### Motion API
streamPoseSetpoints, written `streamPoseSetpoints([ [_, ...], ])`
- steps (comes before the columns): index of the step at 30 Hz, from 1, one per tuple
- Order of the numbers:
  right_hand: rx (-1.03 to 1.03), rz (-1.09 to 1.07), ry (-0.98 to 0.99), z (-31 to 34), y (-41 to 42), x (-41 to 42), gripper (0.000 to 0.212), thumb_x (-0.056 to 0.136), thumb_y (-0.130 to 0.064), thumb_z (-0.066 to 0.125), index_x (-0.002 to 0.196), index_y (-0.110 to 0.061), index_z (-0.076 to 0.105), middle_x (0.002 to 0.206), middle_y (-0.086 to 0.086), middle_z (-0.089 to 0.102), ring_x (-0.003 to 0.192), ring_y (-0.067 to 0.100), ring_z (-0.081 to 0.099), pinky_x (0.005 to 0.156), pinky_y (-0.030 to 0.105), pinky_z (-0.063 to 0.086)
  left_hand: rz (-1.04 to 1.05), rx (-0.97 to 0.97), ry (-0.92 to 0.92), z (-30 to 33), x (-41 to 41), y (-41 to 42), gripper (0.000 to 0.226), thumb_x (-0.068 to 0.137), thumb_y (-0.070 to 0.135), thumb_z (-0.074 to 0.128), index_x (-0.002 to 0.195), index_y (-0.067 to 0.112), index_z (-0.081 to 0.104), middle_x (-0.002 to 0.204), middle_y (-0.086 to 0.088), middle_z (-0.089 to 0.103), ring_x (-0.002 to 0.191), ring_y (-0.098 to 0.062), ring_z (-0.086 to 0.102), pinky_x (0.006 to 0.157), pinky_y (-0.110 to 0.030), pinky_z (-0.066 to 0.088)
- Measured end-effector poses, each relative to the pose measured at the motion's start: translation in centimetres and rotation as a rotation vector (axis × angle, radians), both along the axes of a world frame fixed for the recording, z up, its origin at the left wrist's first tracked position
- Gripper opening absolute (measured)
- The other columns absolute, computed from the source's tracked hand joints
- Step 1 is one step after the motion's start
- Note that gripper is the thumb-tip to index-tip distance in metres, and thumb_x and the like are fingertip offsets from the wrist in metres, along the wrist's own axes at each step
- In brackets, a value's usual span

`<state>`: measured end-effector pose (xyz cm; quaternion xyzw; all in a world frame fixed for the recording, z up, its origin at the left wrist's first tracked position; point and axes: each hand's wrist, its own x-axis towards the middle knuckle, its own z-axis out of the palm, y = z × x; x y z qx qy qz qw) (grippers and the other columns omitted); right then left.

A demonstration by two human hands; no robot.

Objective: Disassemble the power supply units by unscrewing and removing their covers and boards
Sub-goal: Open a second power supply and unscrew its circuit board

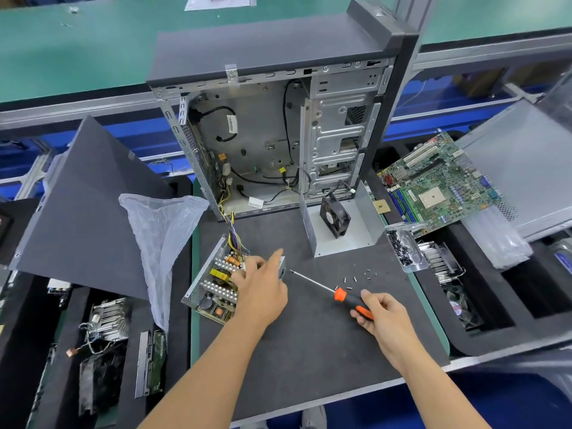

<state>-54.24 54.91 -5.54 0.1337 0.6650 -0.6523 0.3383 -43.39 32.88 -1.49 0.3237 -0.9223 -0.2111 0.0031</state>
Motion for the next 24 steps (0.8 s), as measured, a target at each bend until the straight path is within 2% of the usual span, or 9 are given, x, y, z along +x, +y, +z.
streamPoseSetpoints([
  [3, 0.000, 0.006, -0.001, -0.02, -0.20, 0.01, 0.024, 0.092, -0.029, 0.069, 0.086, -0.008, 0.061, 0.077, 0.009, 0.068, 0.078, 0.028, 0.074, 0.065, 0.026, 0.057, 0.026, 0.035, 0.017, -0.11, 0.00, 0.02, 0.061, 0.095, 0.017, 0.049, 0.151, 0.031, 0.031, 0.088, 0.021, 0.026, 0.094, -0.011, 0.012, 0.098, -0.042, 0.023],
  [7, -0.004, 0.014, -0.008, -0.18, -0.33, -0.06, 0.025, 0.092, -0.031, 0.069, 0.087, -0.008, 0.061, 0.079, 0.010, 0.069, 0.081, 0.028, 0.074, 0.065, 0.025, 0.057, 0.088, 0.077, 0.005, -0.41, 0.07, -0.09, 0.061, 0.096, 0.020, 0.050, 0.151, 0.037, 0.029, 0.106, 0.008, 0.020, 0.078, -0.011, 0.003, 0.103, -0.041, 0.027],
  [11, -0.011, 0.015, -0.016, -0.31, -0.48, -0.09, 0.025, 0.092, -0.031, 0.069, 0.088, -0.008, 0.061, 0.082, 0.012, 0.069, 0.080, 0.027, 0.074, 0.065, 0.025, 0.057, 0.101, 0.110, -0.002, -0.73, 0.19, -0.06, 0.056, 0.098, 0.021, 0.047, 0.148, 0.041, 0.031, 0.109, 0.009, 0.017, 0.086, -0.014, 0.005, 0.100, -0.037, 0.024],
  [15, -0.014, 0.021, -0.018, -0.31, -0.56, -0.11, 0.024, 0.093, -0.030, 0.069, 0.089, -0.007, 0.061, 0.085, 0.013, 0.068, 0.079, 0.026, 0.074, 0.065, 0.025, 0.057, 0.118, 0.129, -0.009, -0.85, 0.22, -0.08, 0.054, 0.099, 0.023, 0.046, 0.146, 0.042, 0.031, 0.110, 0.010, 0.015, 0.090, -0.016, 0.008, 0.102, -0.039, 0.027],
  [19, -0.012, 0.025, -0.014, -0.26, -0.57, -0.14, 0.026, 0.093, -0.030, 0.068, 0.090, -0.005, 0.061, 0.085, 0.014, 0.067, 0.077, 0.025, 0.074, 0.064, 0.024, 0.057, 0.065, 0.041, 0.048, -0.77, 0.31, 0.03, 0.053, 0.097, 0.018, 0.050, 0.146, 0.034, 0.038, 0.108, 0.006, 0.022, 0.084, -0.011, 0.003, 0.092, -0.033, 0.016],
  [24, -0.006, 0.036, -0.011, -0.34, -0.51, -0.16, 0.026, 0.094, -0.030, 0.067, 0.091, -0.006, 0.061, 0.087, 0.014, 0.067, 0.079, 0.025, 0.074, 0.066, 0.025, 0.057, 0.072, 0.032, 0.045, -0.68, 0.28, -0.01, 0.053, 0.096, 0.017, 0.050, 0.145, 0.033, 0.039, 0.109, 0.004, 0.023, 0.082, -0.011, 0.002, 0.093, -0.034, 0.016],
])
